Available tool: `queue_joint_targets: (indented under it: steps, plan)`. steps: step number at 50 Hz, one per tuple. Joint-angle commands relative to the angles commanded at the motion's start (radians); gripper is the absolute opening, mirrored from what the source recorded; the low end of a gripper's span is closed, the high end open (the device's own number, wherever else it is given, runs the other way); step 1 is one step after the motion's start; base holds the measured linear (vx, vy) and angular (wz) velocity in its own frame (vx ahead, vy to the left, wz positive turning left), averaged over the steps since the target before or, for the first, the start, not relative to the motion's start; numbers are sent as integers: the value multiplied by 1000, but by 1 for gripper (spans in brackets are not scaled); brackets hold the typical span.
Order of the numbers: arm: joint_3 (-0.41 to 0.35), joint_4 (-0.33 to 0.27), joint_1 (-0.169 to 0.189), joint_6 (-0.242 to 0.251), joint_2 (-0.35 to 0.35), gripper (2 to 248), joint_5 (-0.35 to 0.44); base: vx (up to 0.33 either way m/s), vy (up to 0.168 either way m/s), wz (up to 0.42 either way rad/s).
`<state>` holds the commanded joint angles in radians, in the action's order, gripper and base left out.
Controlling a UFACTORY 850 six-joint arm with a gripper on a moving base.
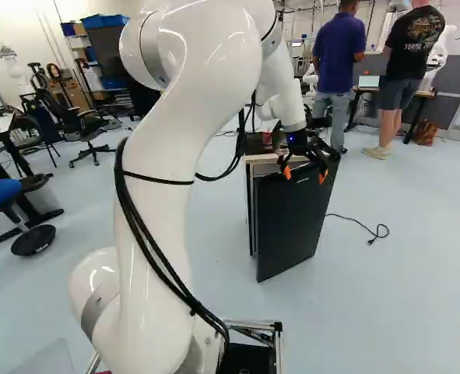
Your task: Grab a drink from the fridge
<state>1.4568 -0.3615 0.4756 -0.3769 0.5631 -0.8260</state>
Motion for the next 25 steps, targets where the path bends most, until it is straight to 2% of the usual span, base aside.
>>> queue_joint_targets:
  steps: [12,25]
  plan:
    - [-8,0,-1,0,-5,247,0,0,0,0]
    - [-56,0,14,0,-38,247,20,0,0,0]
